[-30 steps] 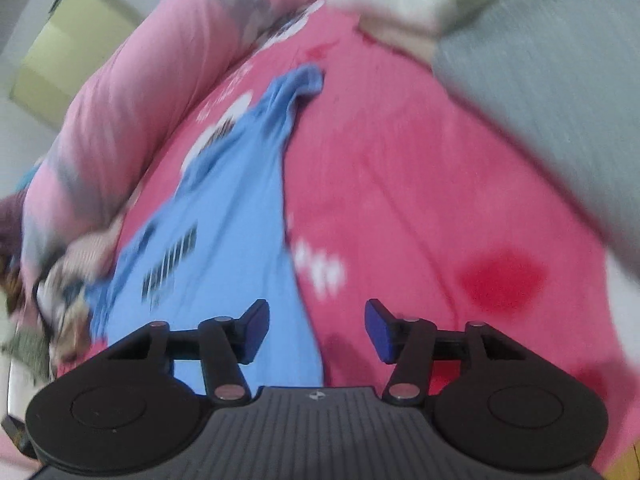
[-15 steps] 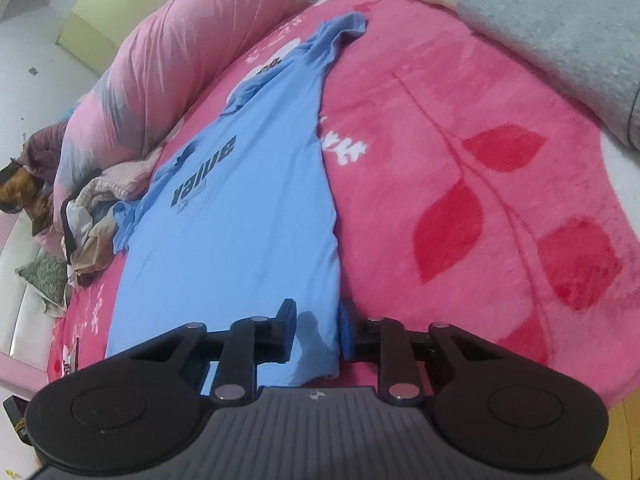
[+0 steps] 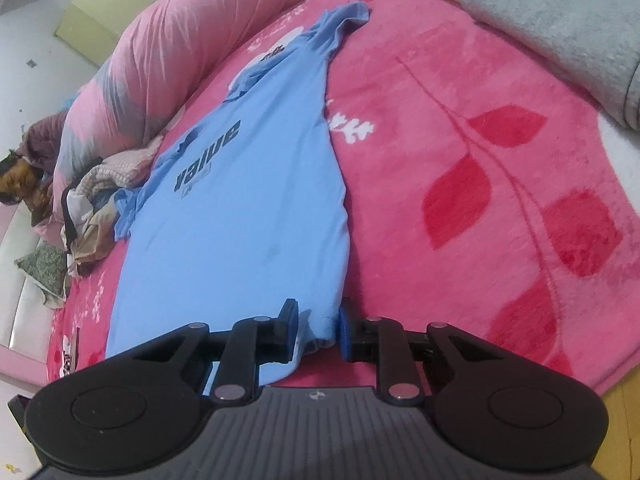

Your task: Fold clothes

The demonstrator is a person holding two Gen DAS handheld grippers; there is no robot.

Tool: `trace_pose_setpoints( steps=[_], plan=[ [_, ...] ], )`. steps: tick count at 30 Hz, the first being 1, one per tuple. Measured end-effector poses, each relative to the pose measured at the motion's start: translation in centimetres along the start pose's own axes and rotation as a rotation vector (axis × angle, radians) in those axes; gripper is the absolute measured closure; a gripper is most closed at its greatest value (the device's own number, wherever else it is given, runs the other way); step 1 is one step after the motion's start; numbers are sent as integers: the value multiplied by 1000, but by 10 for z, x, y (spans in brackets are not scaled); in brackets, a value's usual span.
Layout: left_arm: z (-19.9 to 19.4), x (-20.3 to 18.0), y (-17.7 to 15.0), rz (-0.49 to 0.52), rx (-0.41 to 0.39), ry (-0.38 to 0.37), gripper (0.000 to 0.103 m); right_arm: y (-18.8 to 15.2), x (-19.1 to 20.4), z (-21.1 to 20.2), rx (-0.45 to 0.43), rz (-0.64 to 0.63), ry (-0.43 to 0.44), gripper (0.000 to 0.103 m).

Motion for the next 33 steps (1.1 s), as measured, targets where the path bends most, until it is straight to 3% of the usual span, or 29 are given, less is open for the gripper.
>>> trace_pose_setpoints(
  steps=[8, 10, 12, 16, 23, 29, 33],
  plan=[
    [-2, -1, -4, -18, -30, 49, 70, -5, -4, -1, 7, 75, 55, 78],
    [-2, -1, -5, -19, -34, 66, 79, -6, -5, 1, -6, 80, 58, 78],
    [-2, 1, -6, -27, -40, 84, 87, -8, -5, 2, -45, 74, 28, 96],
    [-7, 3, -6, -82, -55, 87, 101, -9, -6, -8, -128, 111, 26, 97],
    [-10, -11, -3, -134, -57, -4, 103, 0, -6, -36, -232, 114, 59, 98],
    [-2, -43, -2, -69, -48, -98, 103, 9, -16, -69, -329, 115, 41, 98],
    [16, -49, -11, -48, 11, -121, 103, 8, -37, -68, -339, 163, 4, 98]
  ],
)
Point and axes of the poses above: each gripper's, at about its wrist camera, not at the fingertips, and z roughly the way its jaws point, x to its left, y to its top, the point moved 4 cm from there along z, roughly the way its jaws point, and after that the axes turned 10 degrees about z, right-handed, at the moved point
